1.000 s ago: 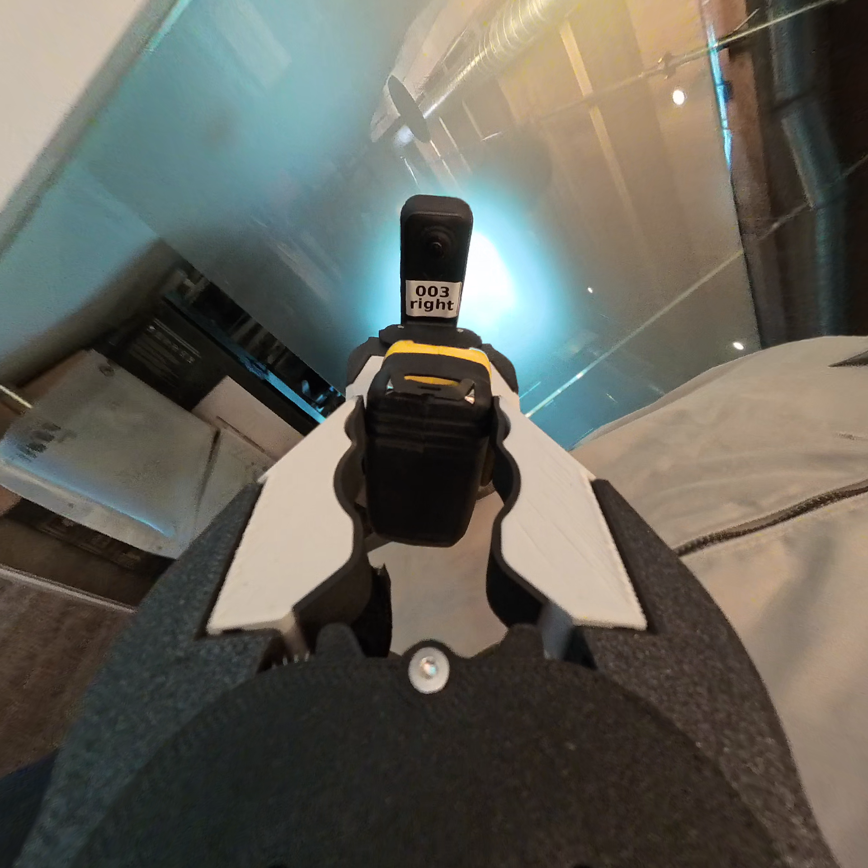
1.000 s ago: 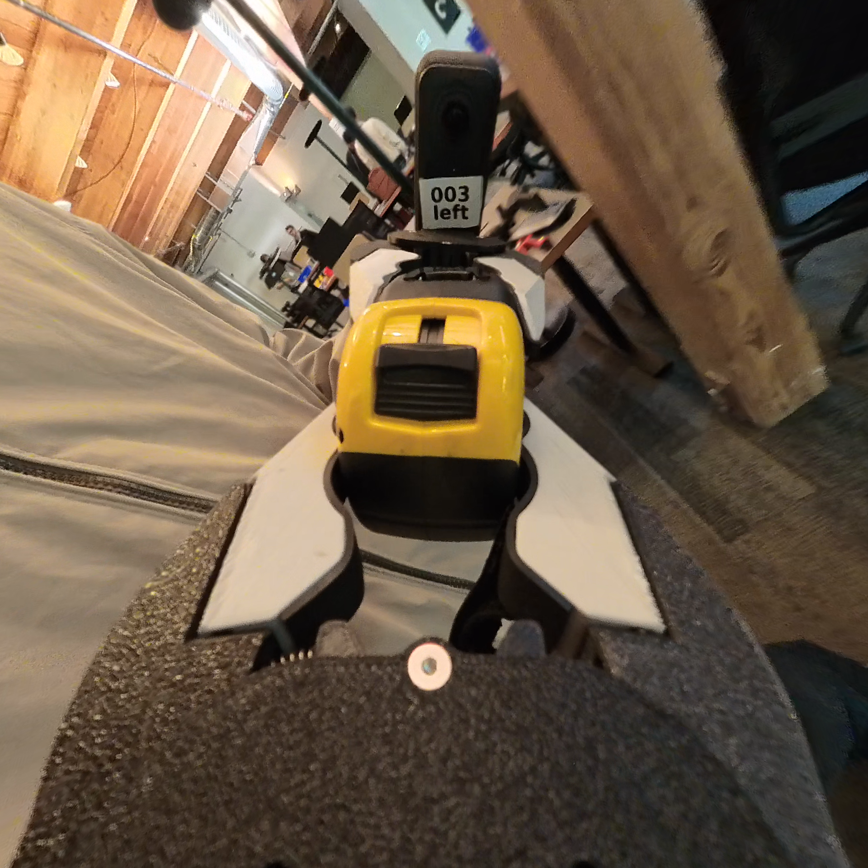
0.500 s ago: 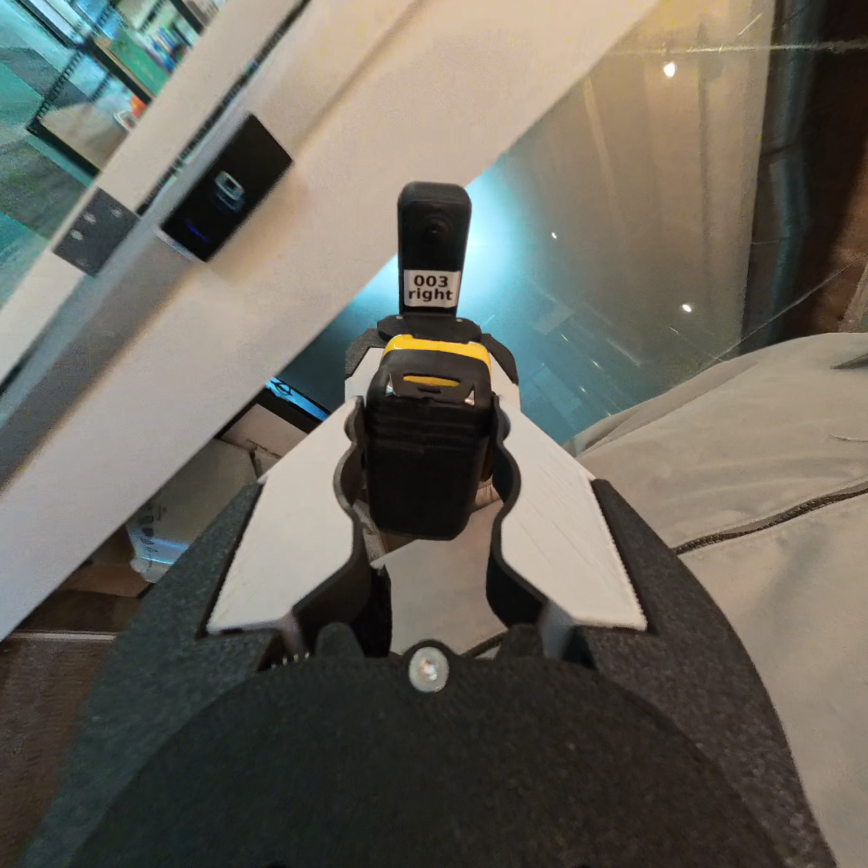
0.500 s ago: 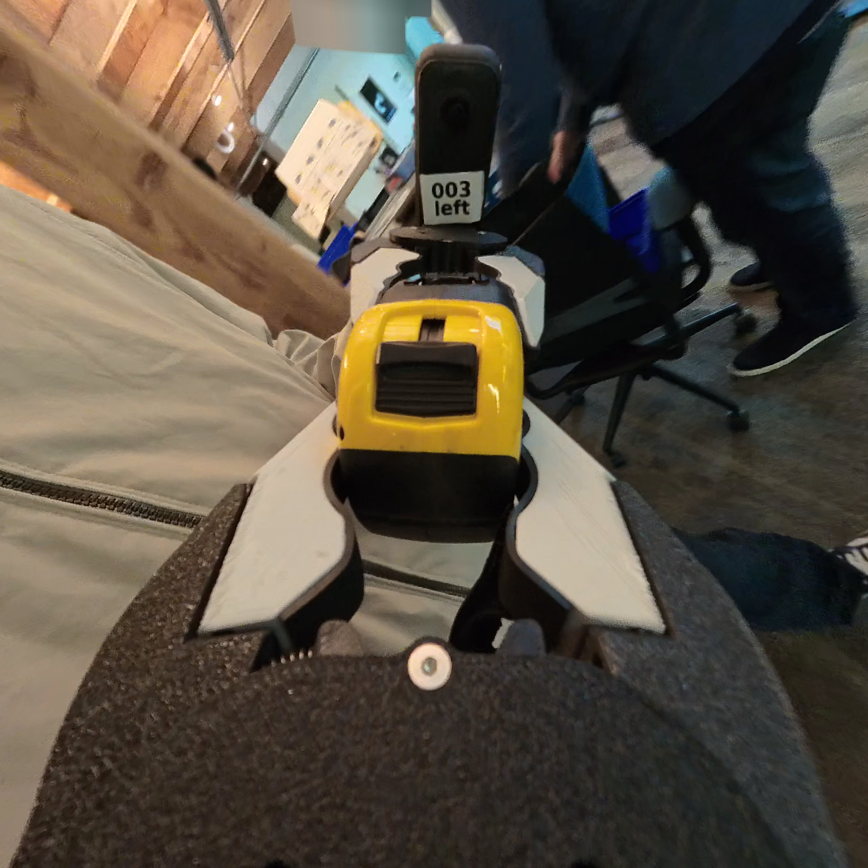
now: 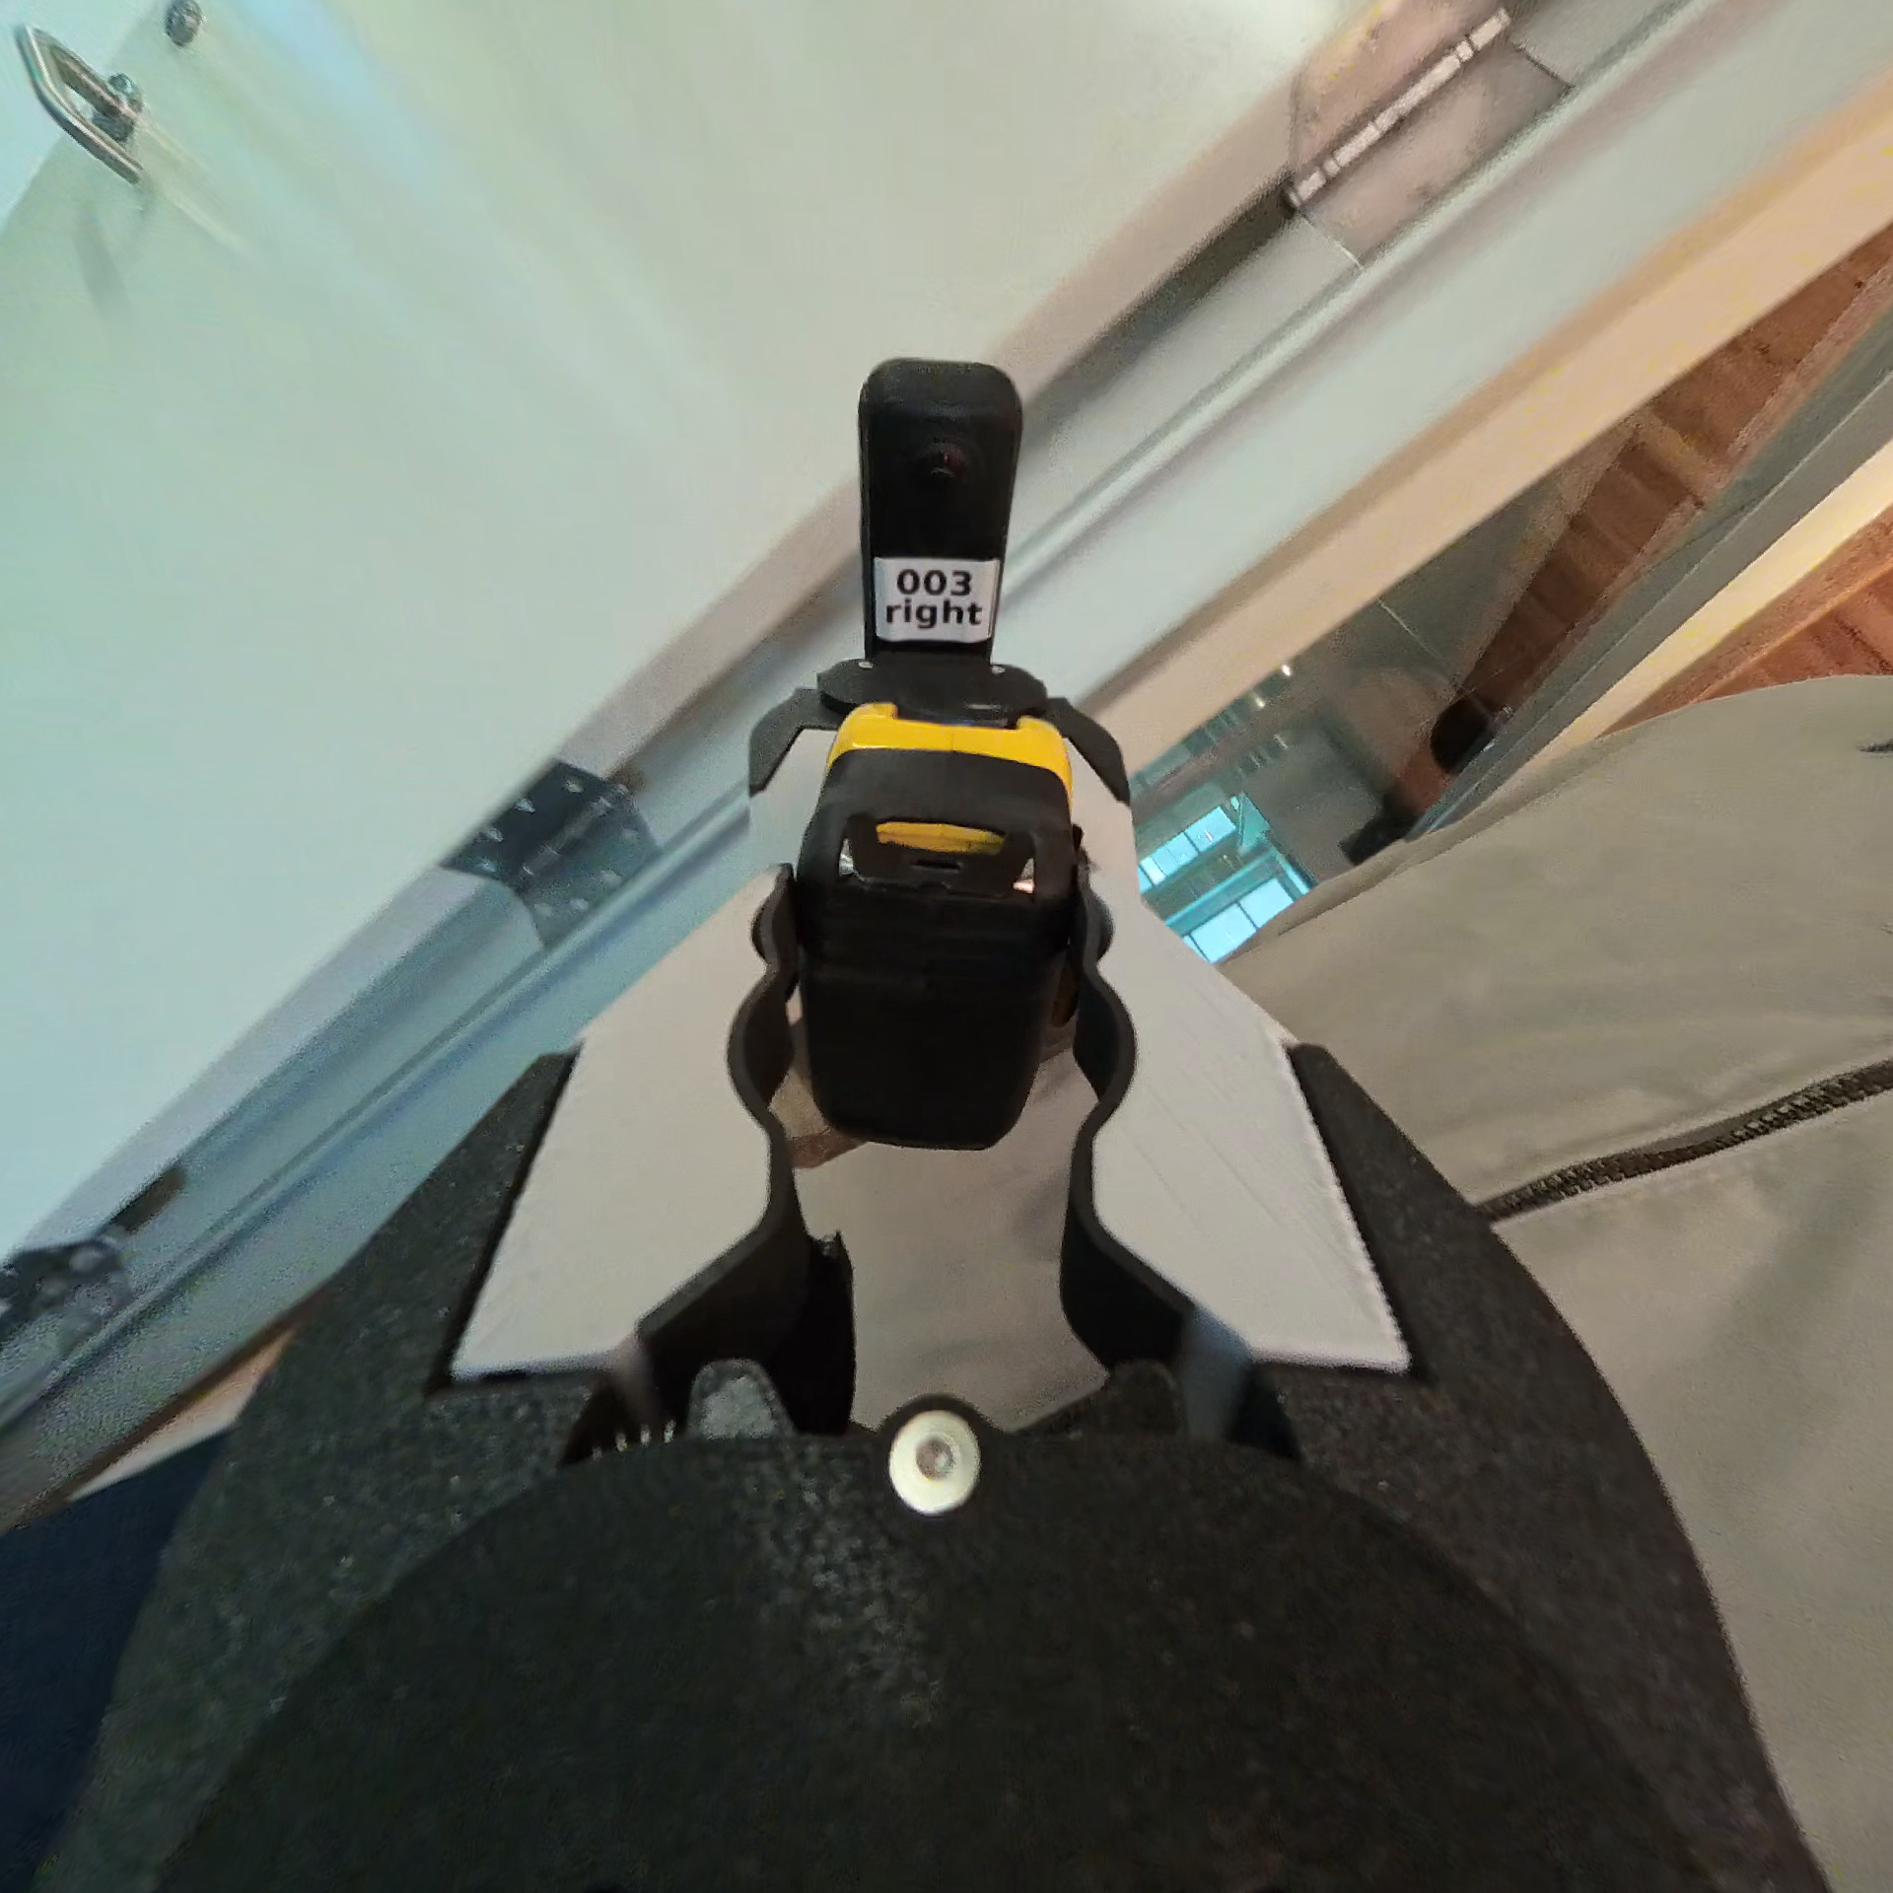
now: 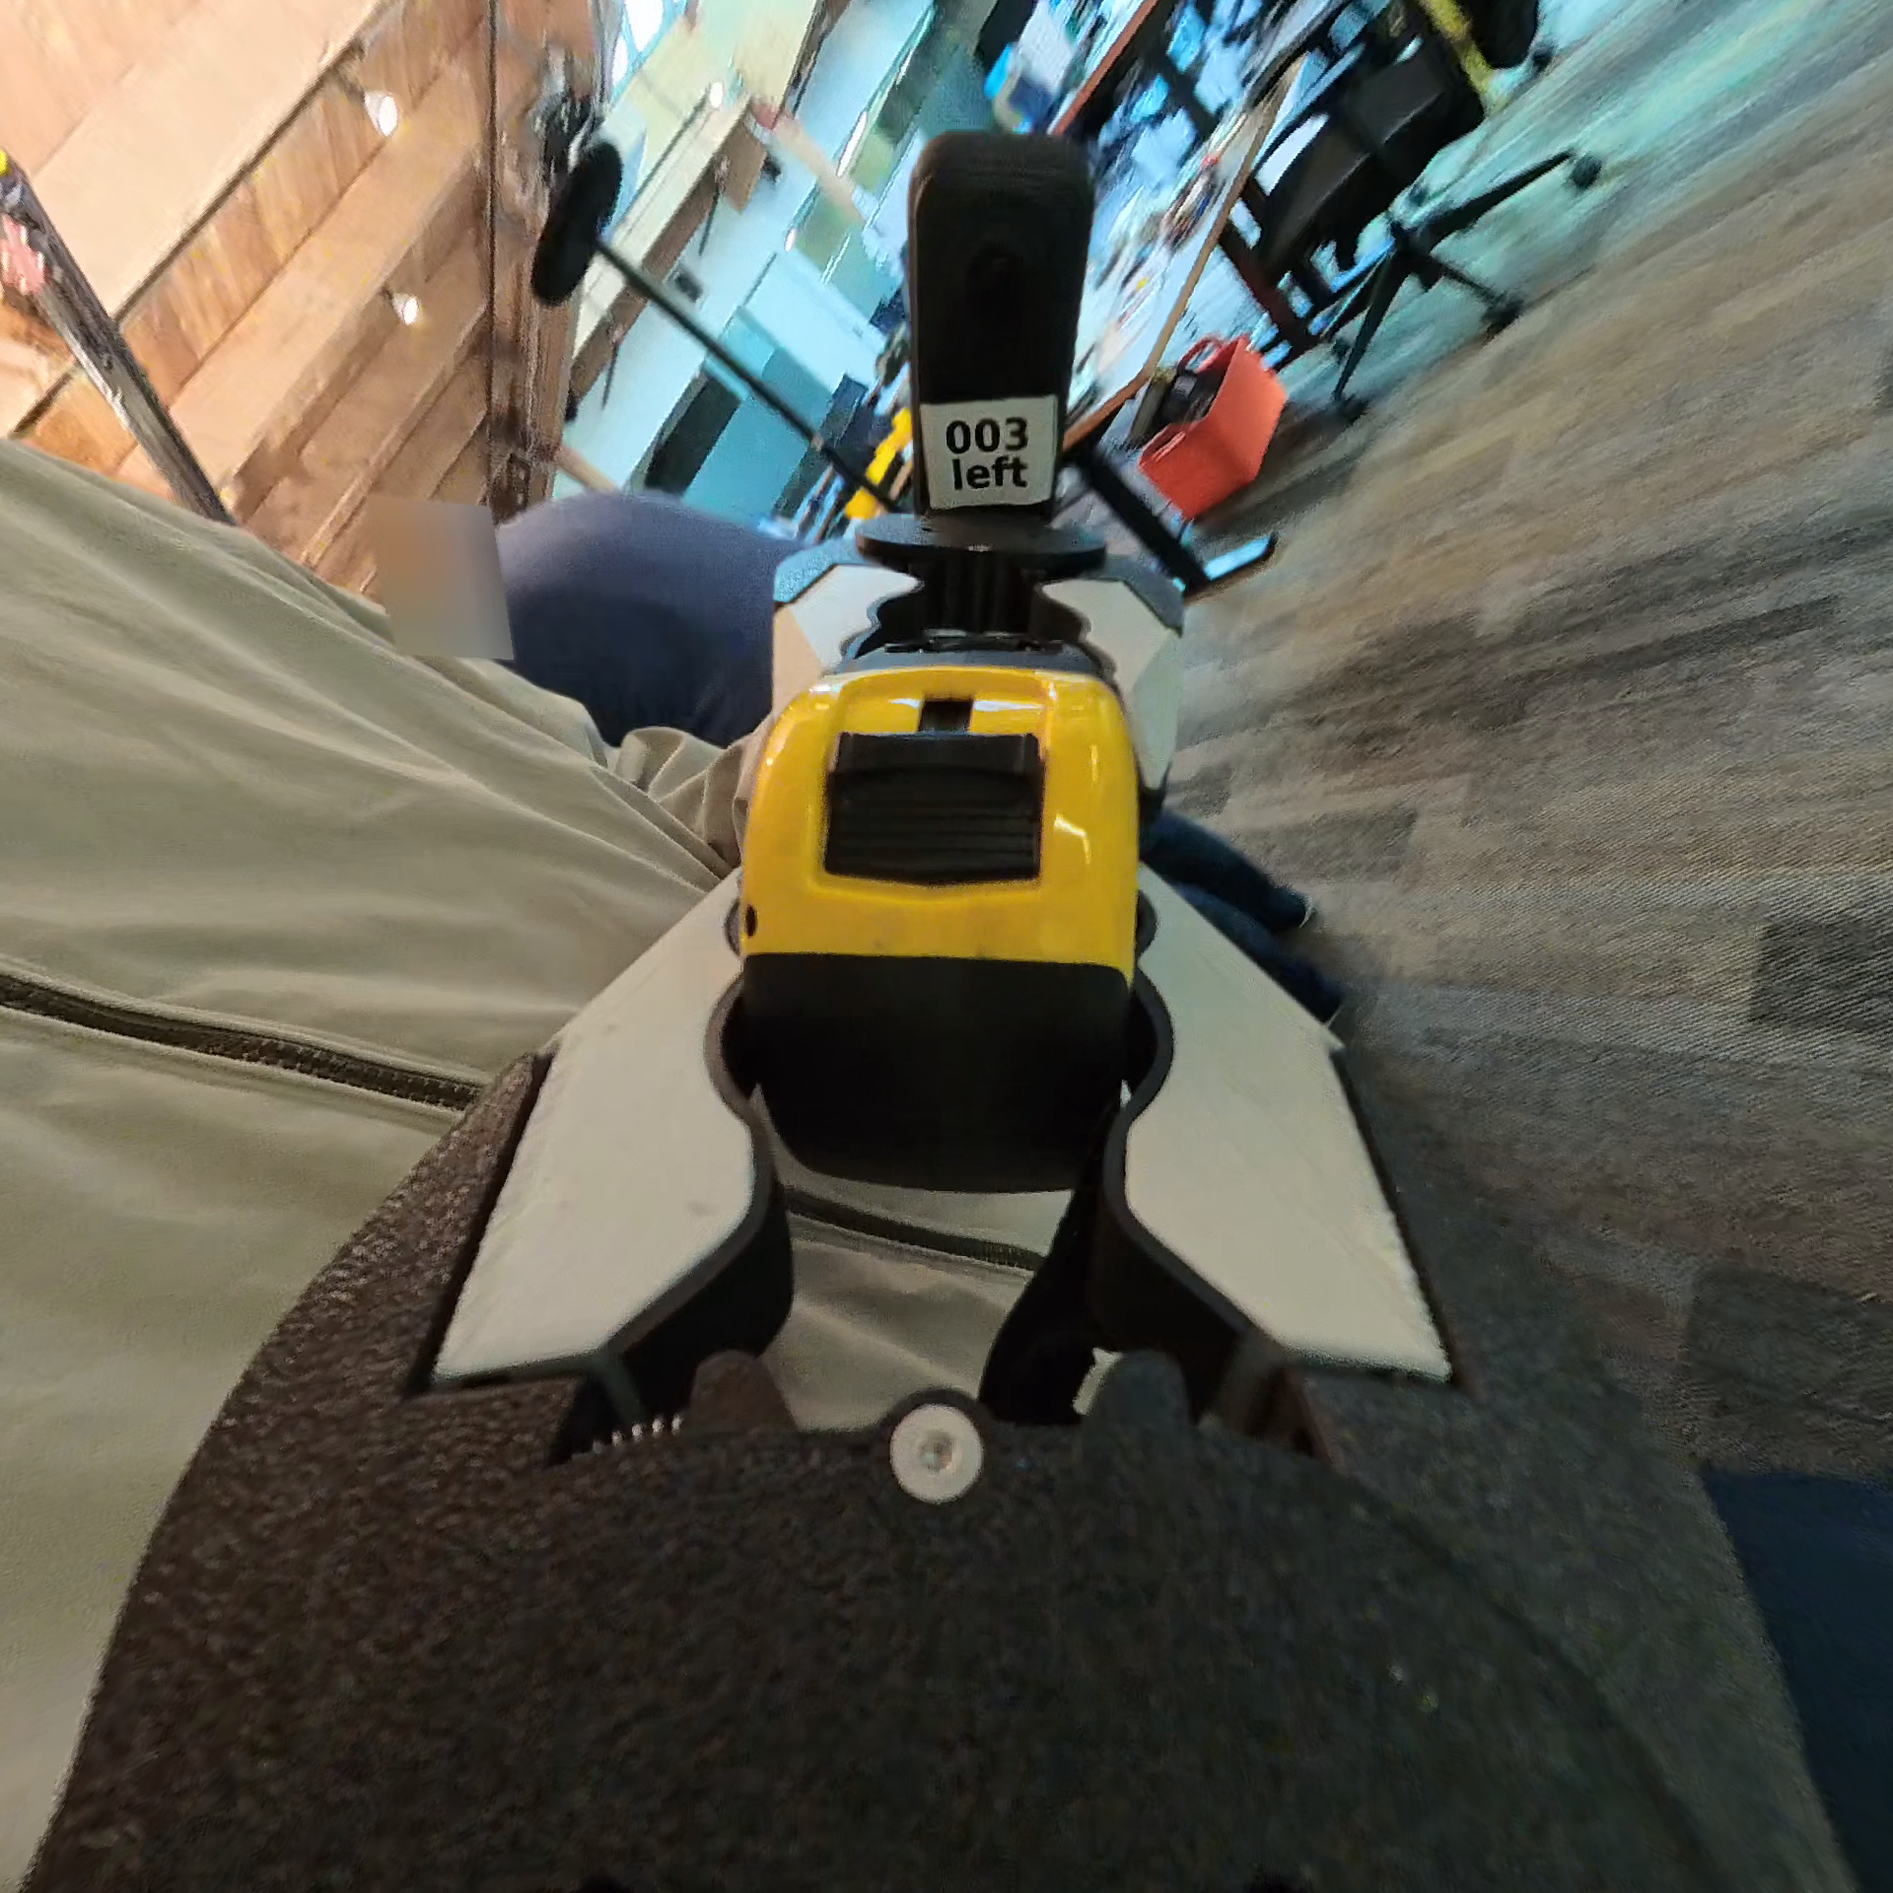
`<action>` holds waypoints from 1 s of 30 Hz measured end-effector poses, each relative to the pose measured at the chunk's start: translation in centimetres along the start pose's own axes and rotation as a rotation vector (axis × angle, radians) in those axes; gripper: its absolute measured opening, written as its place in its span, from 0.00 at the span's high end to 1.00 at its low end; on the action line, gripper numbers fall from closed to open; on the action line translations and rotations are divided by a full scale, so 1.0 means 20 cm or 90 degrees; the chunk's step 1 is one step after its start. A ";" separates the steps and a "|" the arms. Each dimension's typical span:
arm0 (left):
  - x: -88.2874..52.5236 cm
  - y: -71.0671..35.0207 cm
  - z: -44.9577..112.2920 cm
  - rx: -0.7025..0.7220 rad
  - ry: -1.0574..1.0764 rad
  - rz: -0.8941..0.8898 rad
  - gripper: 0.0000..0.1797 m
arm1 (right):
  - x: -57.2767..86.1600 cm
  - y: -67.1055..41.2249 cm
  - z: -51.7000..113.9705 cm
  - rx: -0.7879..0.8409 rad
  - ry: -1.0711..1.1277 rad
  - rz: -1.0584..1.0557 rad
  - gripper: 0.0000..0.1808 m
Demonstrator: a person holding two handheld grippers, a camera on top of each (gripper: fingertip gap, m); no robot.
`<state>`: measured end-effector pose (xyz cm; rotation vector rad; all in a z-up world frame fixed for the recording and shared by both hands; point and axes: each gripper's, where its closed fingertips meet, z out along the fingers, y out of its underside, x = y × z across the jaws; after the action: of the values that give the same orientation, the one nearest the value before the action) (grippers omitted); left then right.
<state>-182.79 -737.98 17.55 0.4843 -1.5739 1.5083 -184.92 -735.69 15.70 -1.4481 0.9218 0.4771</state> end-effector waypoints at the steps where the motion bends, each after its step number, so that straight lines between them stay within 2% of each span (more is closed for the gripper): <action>1: -0.11 -0.11 0.02 -0.010 0.006 0.002 0.71 | 0.12 -0.11 -0.03 0.016 0.007 0.000 0.63; 8: -0.87 -0.96 0.34 -0.065 0.059 -0.001 0.71 | 0.90 -0.91 -0.41 0.079 0.066 -0.023 0.64; 15: -1.48 -1.83 0.82 -0.138 0.100 -0.024 0.71 | 1.52 -1.74 -0.95 0.172 0.110 0.010 0.64; 27: -2.93 -3.16 1.45 -0.233 0.173 -0.084 0.70 | 2.99 -2.97 -1.73 0.213 0.183 0.076 0.64; 30: -3.22 -3.59 1.63 -0.262 0.185 -0.105 0.71 | 3.29 -3.37 -1.96 0.249 0.190 0.110 0.64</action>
<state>-102.50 -800.50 13.38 0.1475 -1.5178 1.0398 -103.68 -797.28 12.07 -1.1010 1.3068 0.1908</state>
